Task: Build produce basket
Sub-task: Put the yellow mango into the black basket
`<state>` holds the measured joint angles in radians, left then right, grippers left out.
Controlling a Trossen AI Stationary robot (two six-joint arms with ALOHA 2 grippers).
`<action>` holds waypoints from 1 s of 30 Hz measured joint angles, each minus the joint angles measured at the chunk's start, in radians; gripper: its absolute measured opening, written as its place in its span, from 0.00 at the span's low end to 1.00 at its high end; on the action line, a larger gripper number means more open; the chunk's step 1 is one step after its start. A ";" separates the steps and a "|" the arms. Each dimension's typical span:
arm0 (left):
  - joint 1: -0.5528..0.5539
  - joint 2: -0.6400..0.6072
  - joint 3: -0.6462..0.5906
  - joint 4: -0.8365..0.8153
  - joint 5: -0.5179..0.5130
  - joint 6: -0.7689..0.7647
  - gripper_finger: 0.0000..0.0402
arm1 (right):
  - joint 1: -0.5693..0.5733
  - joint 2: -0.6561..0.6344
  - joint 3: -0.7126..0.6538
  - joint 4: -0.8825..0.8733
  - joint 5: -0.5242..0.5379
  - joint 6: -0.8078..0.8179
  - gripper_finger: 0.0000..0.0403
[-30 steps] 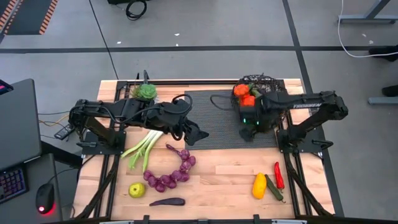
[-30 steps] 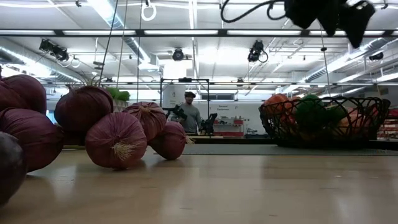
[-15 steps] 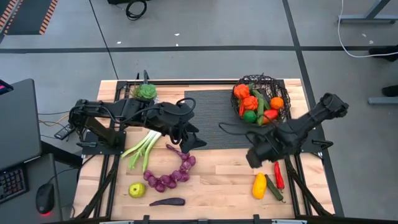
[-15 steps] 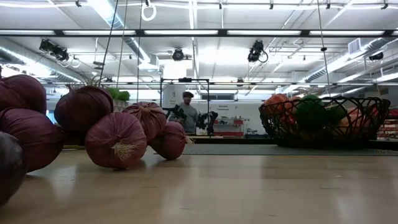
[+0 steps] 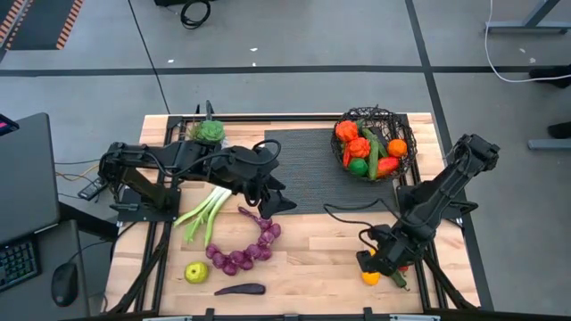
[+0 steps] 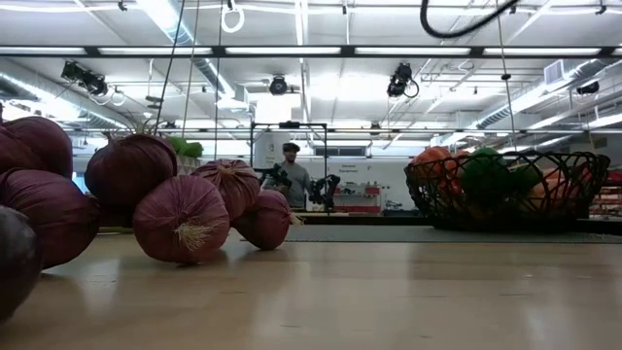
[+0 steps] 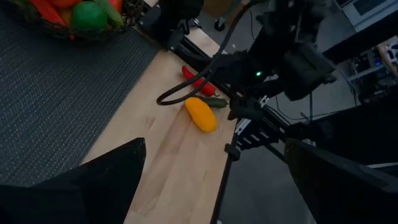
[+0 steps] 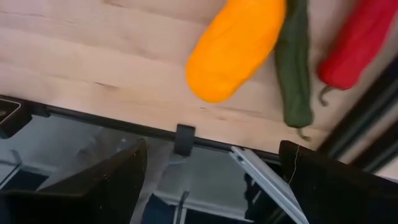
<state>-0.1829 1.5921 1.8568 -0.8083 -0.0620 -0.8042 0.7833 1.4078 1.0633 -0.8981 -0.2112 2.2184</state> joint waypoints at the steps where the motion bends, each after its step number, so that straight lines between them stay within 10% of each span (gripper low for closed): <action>1: 0.000 0.000 0.000 0.000 0.000 -0.005 0.97 | 0.003 0.000 -0.024 0.036 -0.004 0.005 0.91; 30: -0.087 0.000 0.000 -0.006 0.000 -0.159 0.97 | -0.008 -0.001 -0.421 0.436 0.113 0.003 0.88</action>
<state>-0.2695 1.5921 1.8568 -0.8142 -0.0620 -0.9631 0.7750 1.4071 0.6422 -0.4616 -0.0978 2.2214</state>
